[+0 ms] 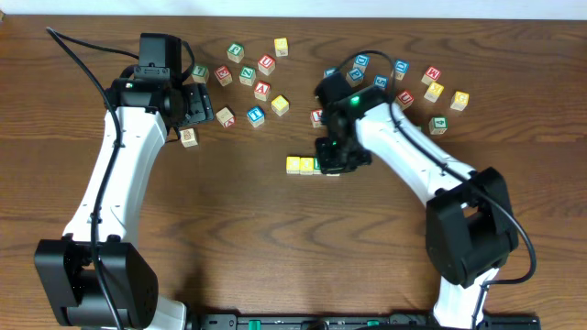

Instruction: Spell out CORL

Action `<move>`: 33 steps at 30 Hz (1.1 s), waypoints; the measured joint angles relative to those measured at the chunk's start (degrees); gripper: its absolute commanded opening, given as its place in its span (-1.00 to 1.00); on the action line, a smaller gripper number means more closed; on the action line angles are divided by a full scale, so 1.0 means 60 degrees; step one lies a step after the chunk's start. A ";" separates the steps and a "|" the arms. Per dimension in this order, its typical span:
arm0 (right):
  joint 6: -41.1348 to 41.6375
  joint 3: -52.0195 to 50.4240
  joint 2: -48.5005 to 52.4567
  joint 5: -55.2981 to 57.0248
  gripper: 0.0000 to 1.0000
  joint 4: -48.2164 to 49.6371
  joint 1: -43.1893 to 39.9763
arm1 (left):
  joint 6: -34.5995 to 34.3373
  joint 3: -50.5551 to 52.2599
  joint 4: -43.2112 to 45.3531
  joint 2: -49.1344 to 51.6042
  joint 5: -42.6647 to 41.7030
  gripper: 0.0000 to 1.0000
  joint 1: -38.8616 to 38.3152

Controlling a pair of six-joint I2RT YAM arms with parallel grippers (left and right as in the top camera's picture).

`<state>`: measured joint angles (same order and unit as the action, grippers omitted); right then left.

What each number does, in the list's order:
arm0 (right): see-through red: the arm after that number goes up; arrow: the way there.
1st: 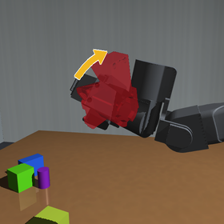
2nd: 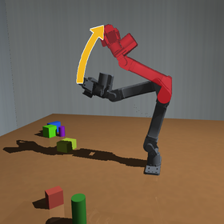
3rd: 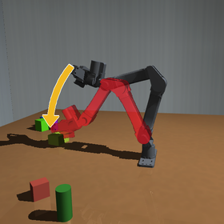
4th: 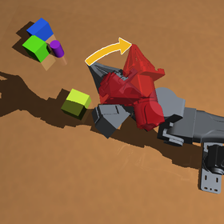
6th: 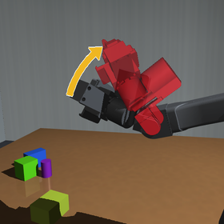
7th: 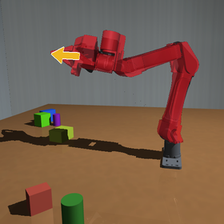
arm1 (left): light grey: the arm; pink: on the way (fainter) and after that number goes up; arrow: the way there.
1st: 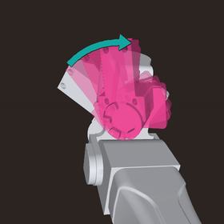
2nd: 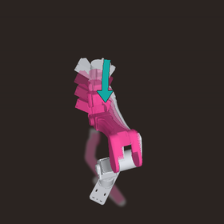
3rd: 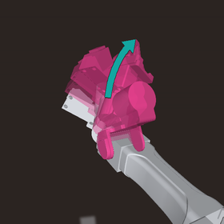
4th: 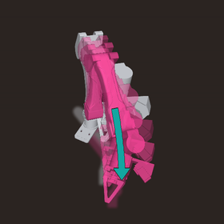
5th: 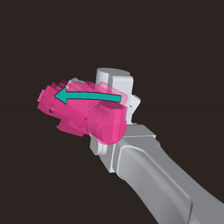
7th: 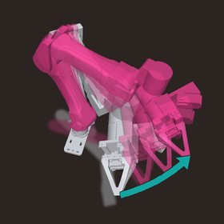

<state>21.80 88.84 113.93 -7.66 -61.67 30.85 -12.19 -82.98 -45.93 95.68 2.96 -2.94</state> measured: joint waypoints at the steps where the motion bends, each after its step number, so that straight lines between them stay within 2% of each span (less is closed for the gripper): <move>1: 0.0058 -0.0029 0.0000 0.0040 -0.92 0.0080 0.0091 | 0.0000 0.0000 -0.0004 0.0000 0.0004 0.64 0.0000; 17: 0.0656 -0.0550 0.0000 0.0248 -0.85 0.0969 0.0390 | 0.0000 0.0000 -0.0004 0.0000 0.0000 0.64 0.0000; 33: 0.1224 -0.1235 0.0000 0.0324 -0.85 0.1071 0.0353 | 0.0000 0.0000 -0.0004 0.0000 0.0000 0.64 0.0000</move>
<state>29.15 81.43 113.93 -5.72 -55.24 32.97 -12.19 -82.98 -45.95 95.68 2.96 -2.94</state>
